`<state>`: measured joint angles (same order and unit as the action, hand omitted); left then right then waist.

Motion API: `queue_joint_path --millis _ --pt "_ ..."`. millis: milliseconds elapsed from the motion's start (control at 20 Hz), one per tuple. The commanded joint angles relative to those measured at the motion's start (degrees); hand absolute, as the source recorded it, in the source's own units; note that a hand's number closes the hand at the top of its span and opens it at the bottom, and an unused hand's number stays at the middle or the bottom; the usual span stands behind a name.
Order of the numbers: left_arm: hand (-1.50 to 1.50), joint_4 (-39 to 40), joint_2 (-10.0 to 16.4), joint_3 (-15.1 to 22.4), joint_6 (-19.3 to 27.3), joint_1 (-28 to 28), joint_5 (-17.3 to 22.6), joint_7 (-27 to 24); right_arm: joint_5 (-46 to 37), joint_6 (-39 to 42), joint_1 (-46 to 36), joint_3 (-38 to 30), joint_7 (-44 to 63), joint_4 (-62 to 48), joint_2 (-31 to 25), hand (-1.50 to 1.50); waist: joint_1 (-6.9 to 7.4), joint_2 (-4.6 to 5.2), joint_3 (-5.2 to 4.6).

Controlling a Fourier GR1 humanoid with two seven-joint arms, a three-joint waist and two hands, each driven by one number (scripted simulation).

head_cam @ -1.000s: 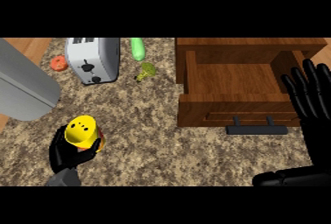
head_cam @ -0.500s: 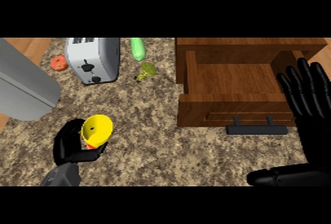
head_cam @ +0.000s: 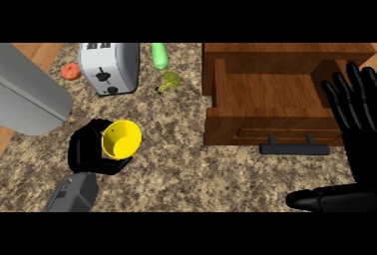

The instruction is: Pick up the cup, place it into the drawer and close the drawer

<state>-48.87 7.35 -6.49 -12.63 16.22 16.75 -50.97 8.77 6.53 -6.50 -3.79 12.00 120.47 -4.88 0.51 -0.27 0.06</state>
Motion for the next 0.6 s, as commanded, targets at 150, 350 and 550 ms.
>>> queue_joint_path --millis 150,350,550 --pt "1.5 -18.63 -1.37 4.2 2.08 -0.02 1.42 13.66 1.62 2.73 4.51 -0.9 -2.56 -0.27 -0.49 -1.5 -0.32 0.08 -0.02" --pt "1.5 -30.24 -3.11 6.26 7.56 2.7 2.88 26.19 -0.41 1.03 2.34 0.36 -1.62 -0.71 0.21 -1.5 0.0 -0.01 -0.01" --pt "1.5 -31.86 -5.6 6.97 12.41 7.31 1.76 29.93 0.91 3.01 6.53 -0.75 -4.49 -0.25 0.15 -1.5 -0.66 0.16 -0.03"
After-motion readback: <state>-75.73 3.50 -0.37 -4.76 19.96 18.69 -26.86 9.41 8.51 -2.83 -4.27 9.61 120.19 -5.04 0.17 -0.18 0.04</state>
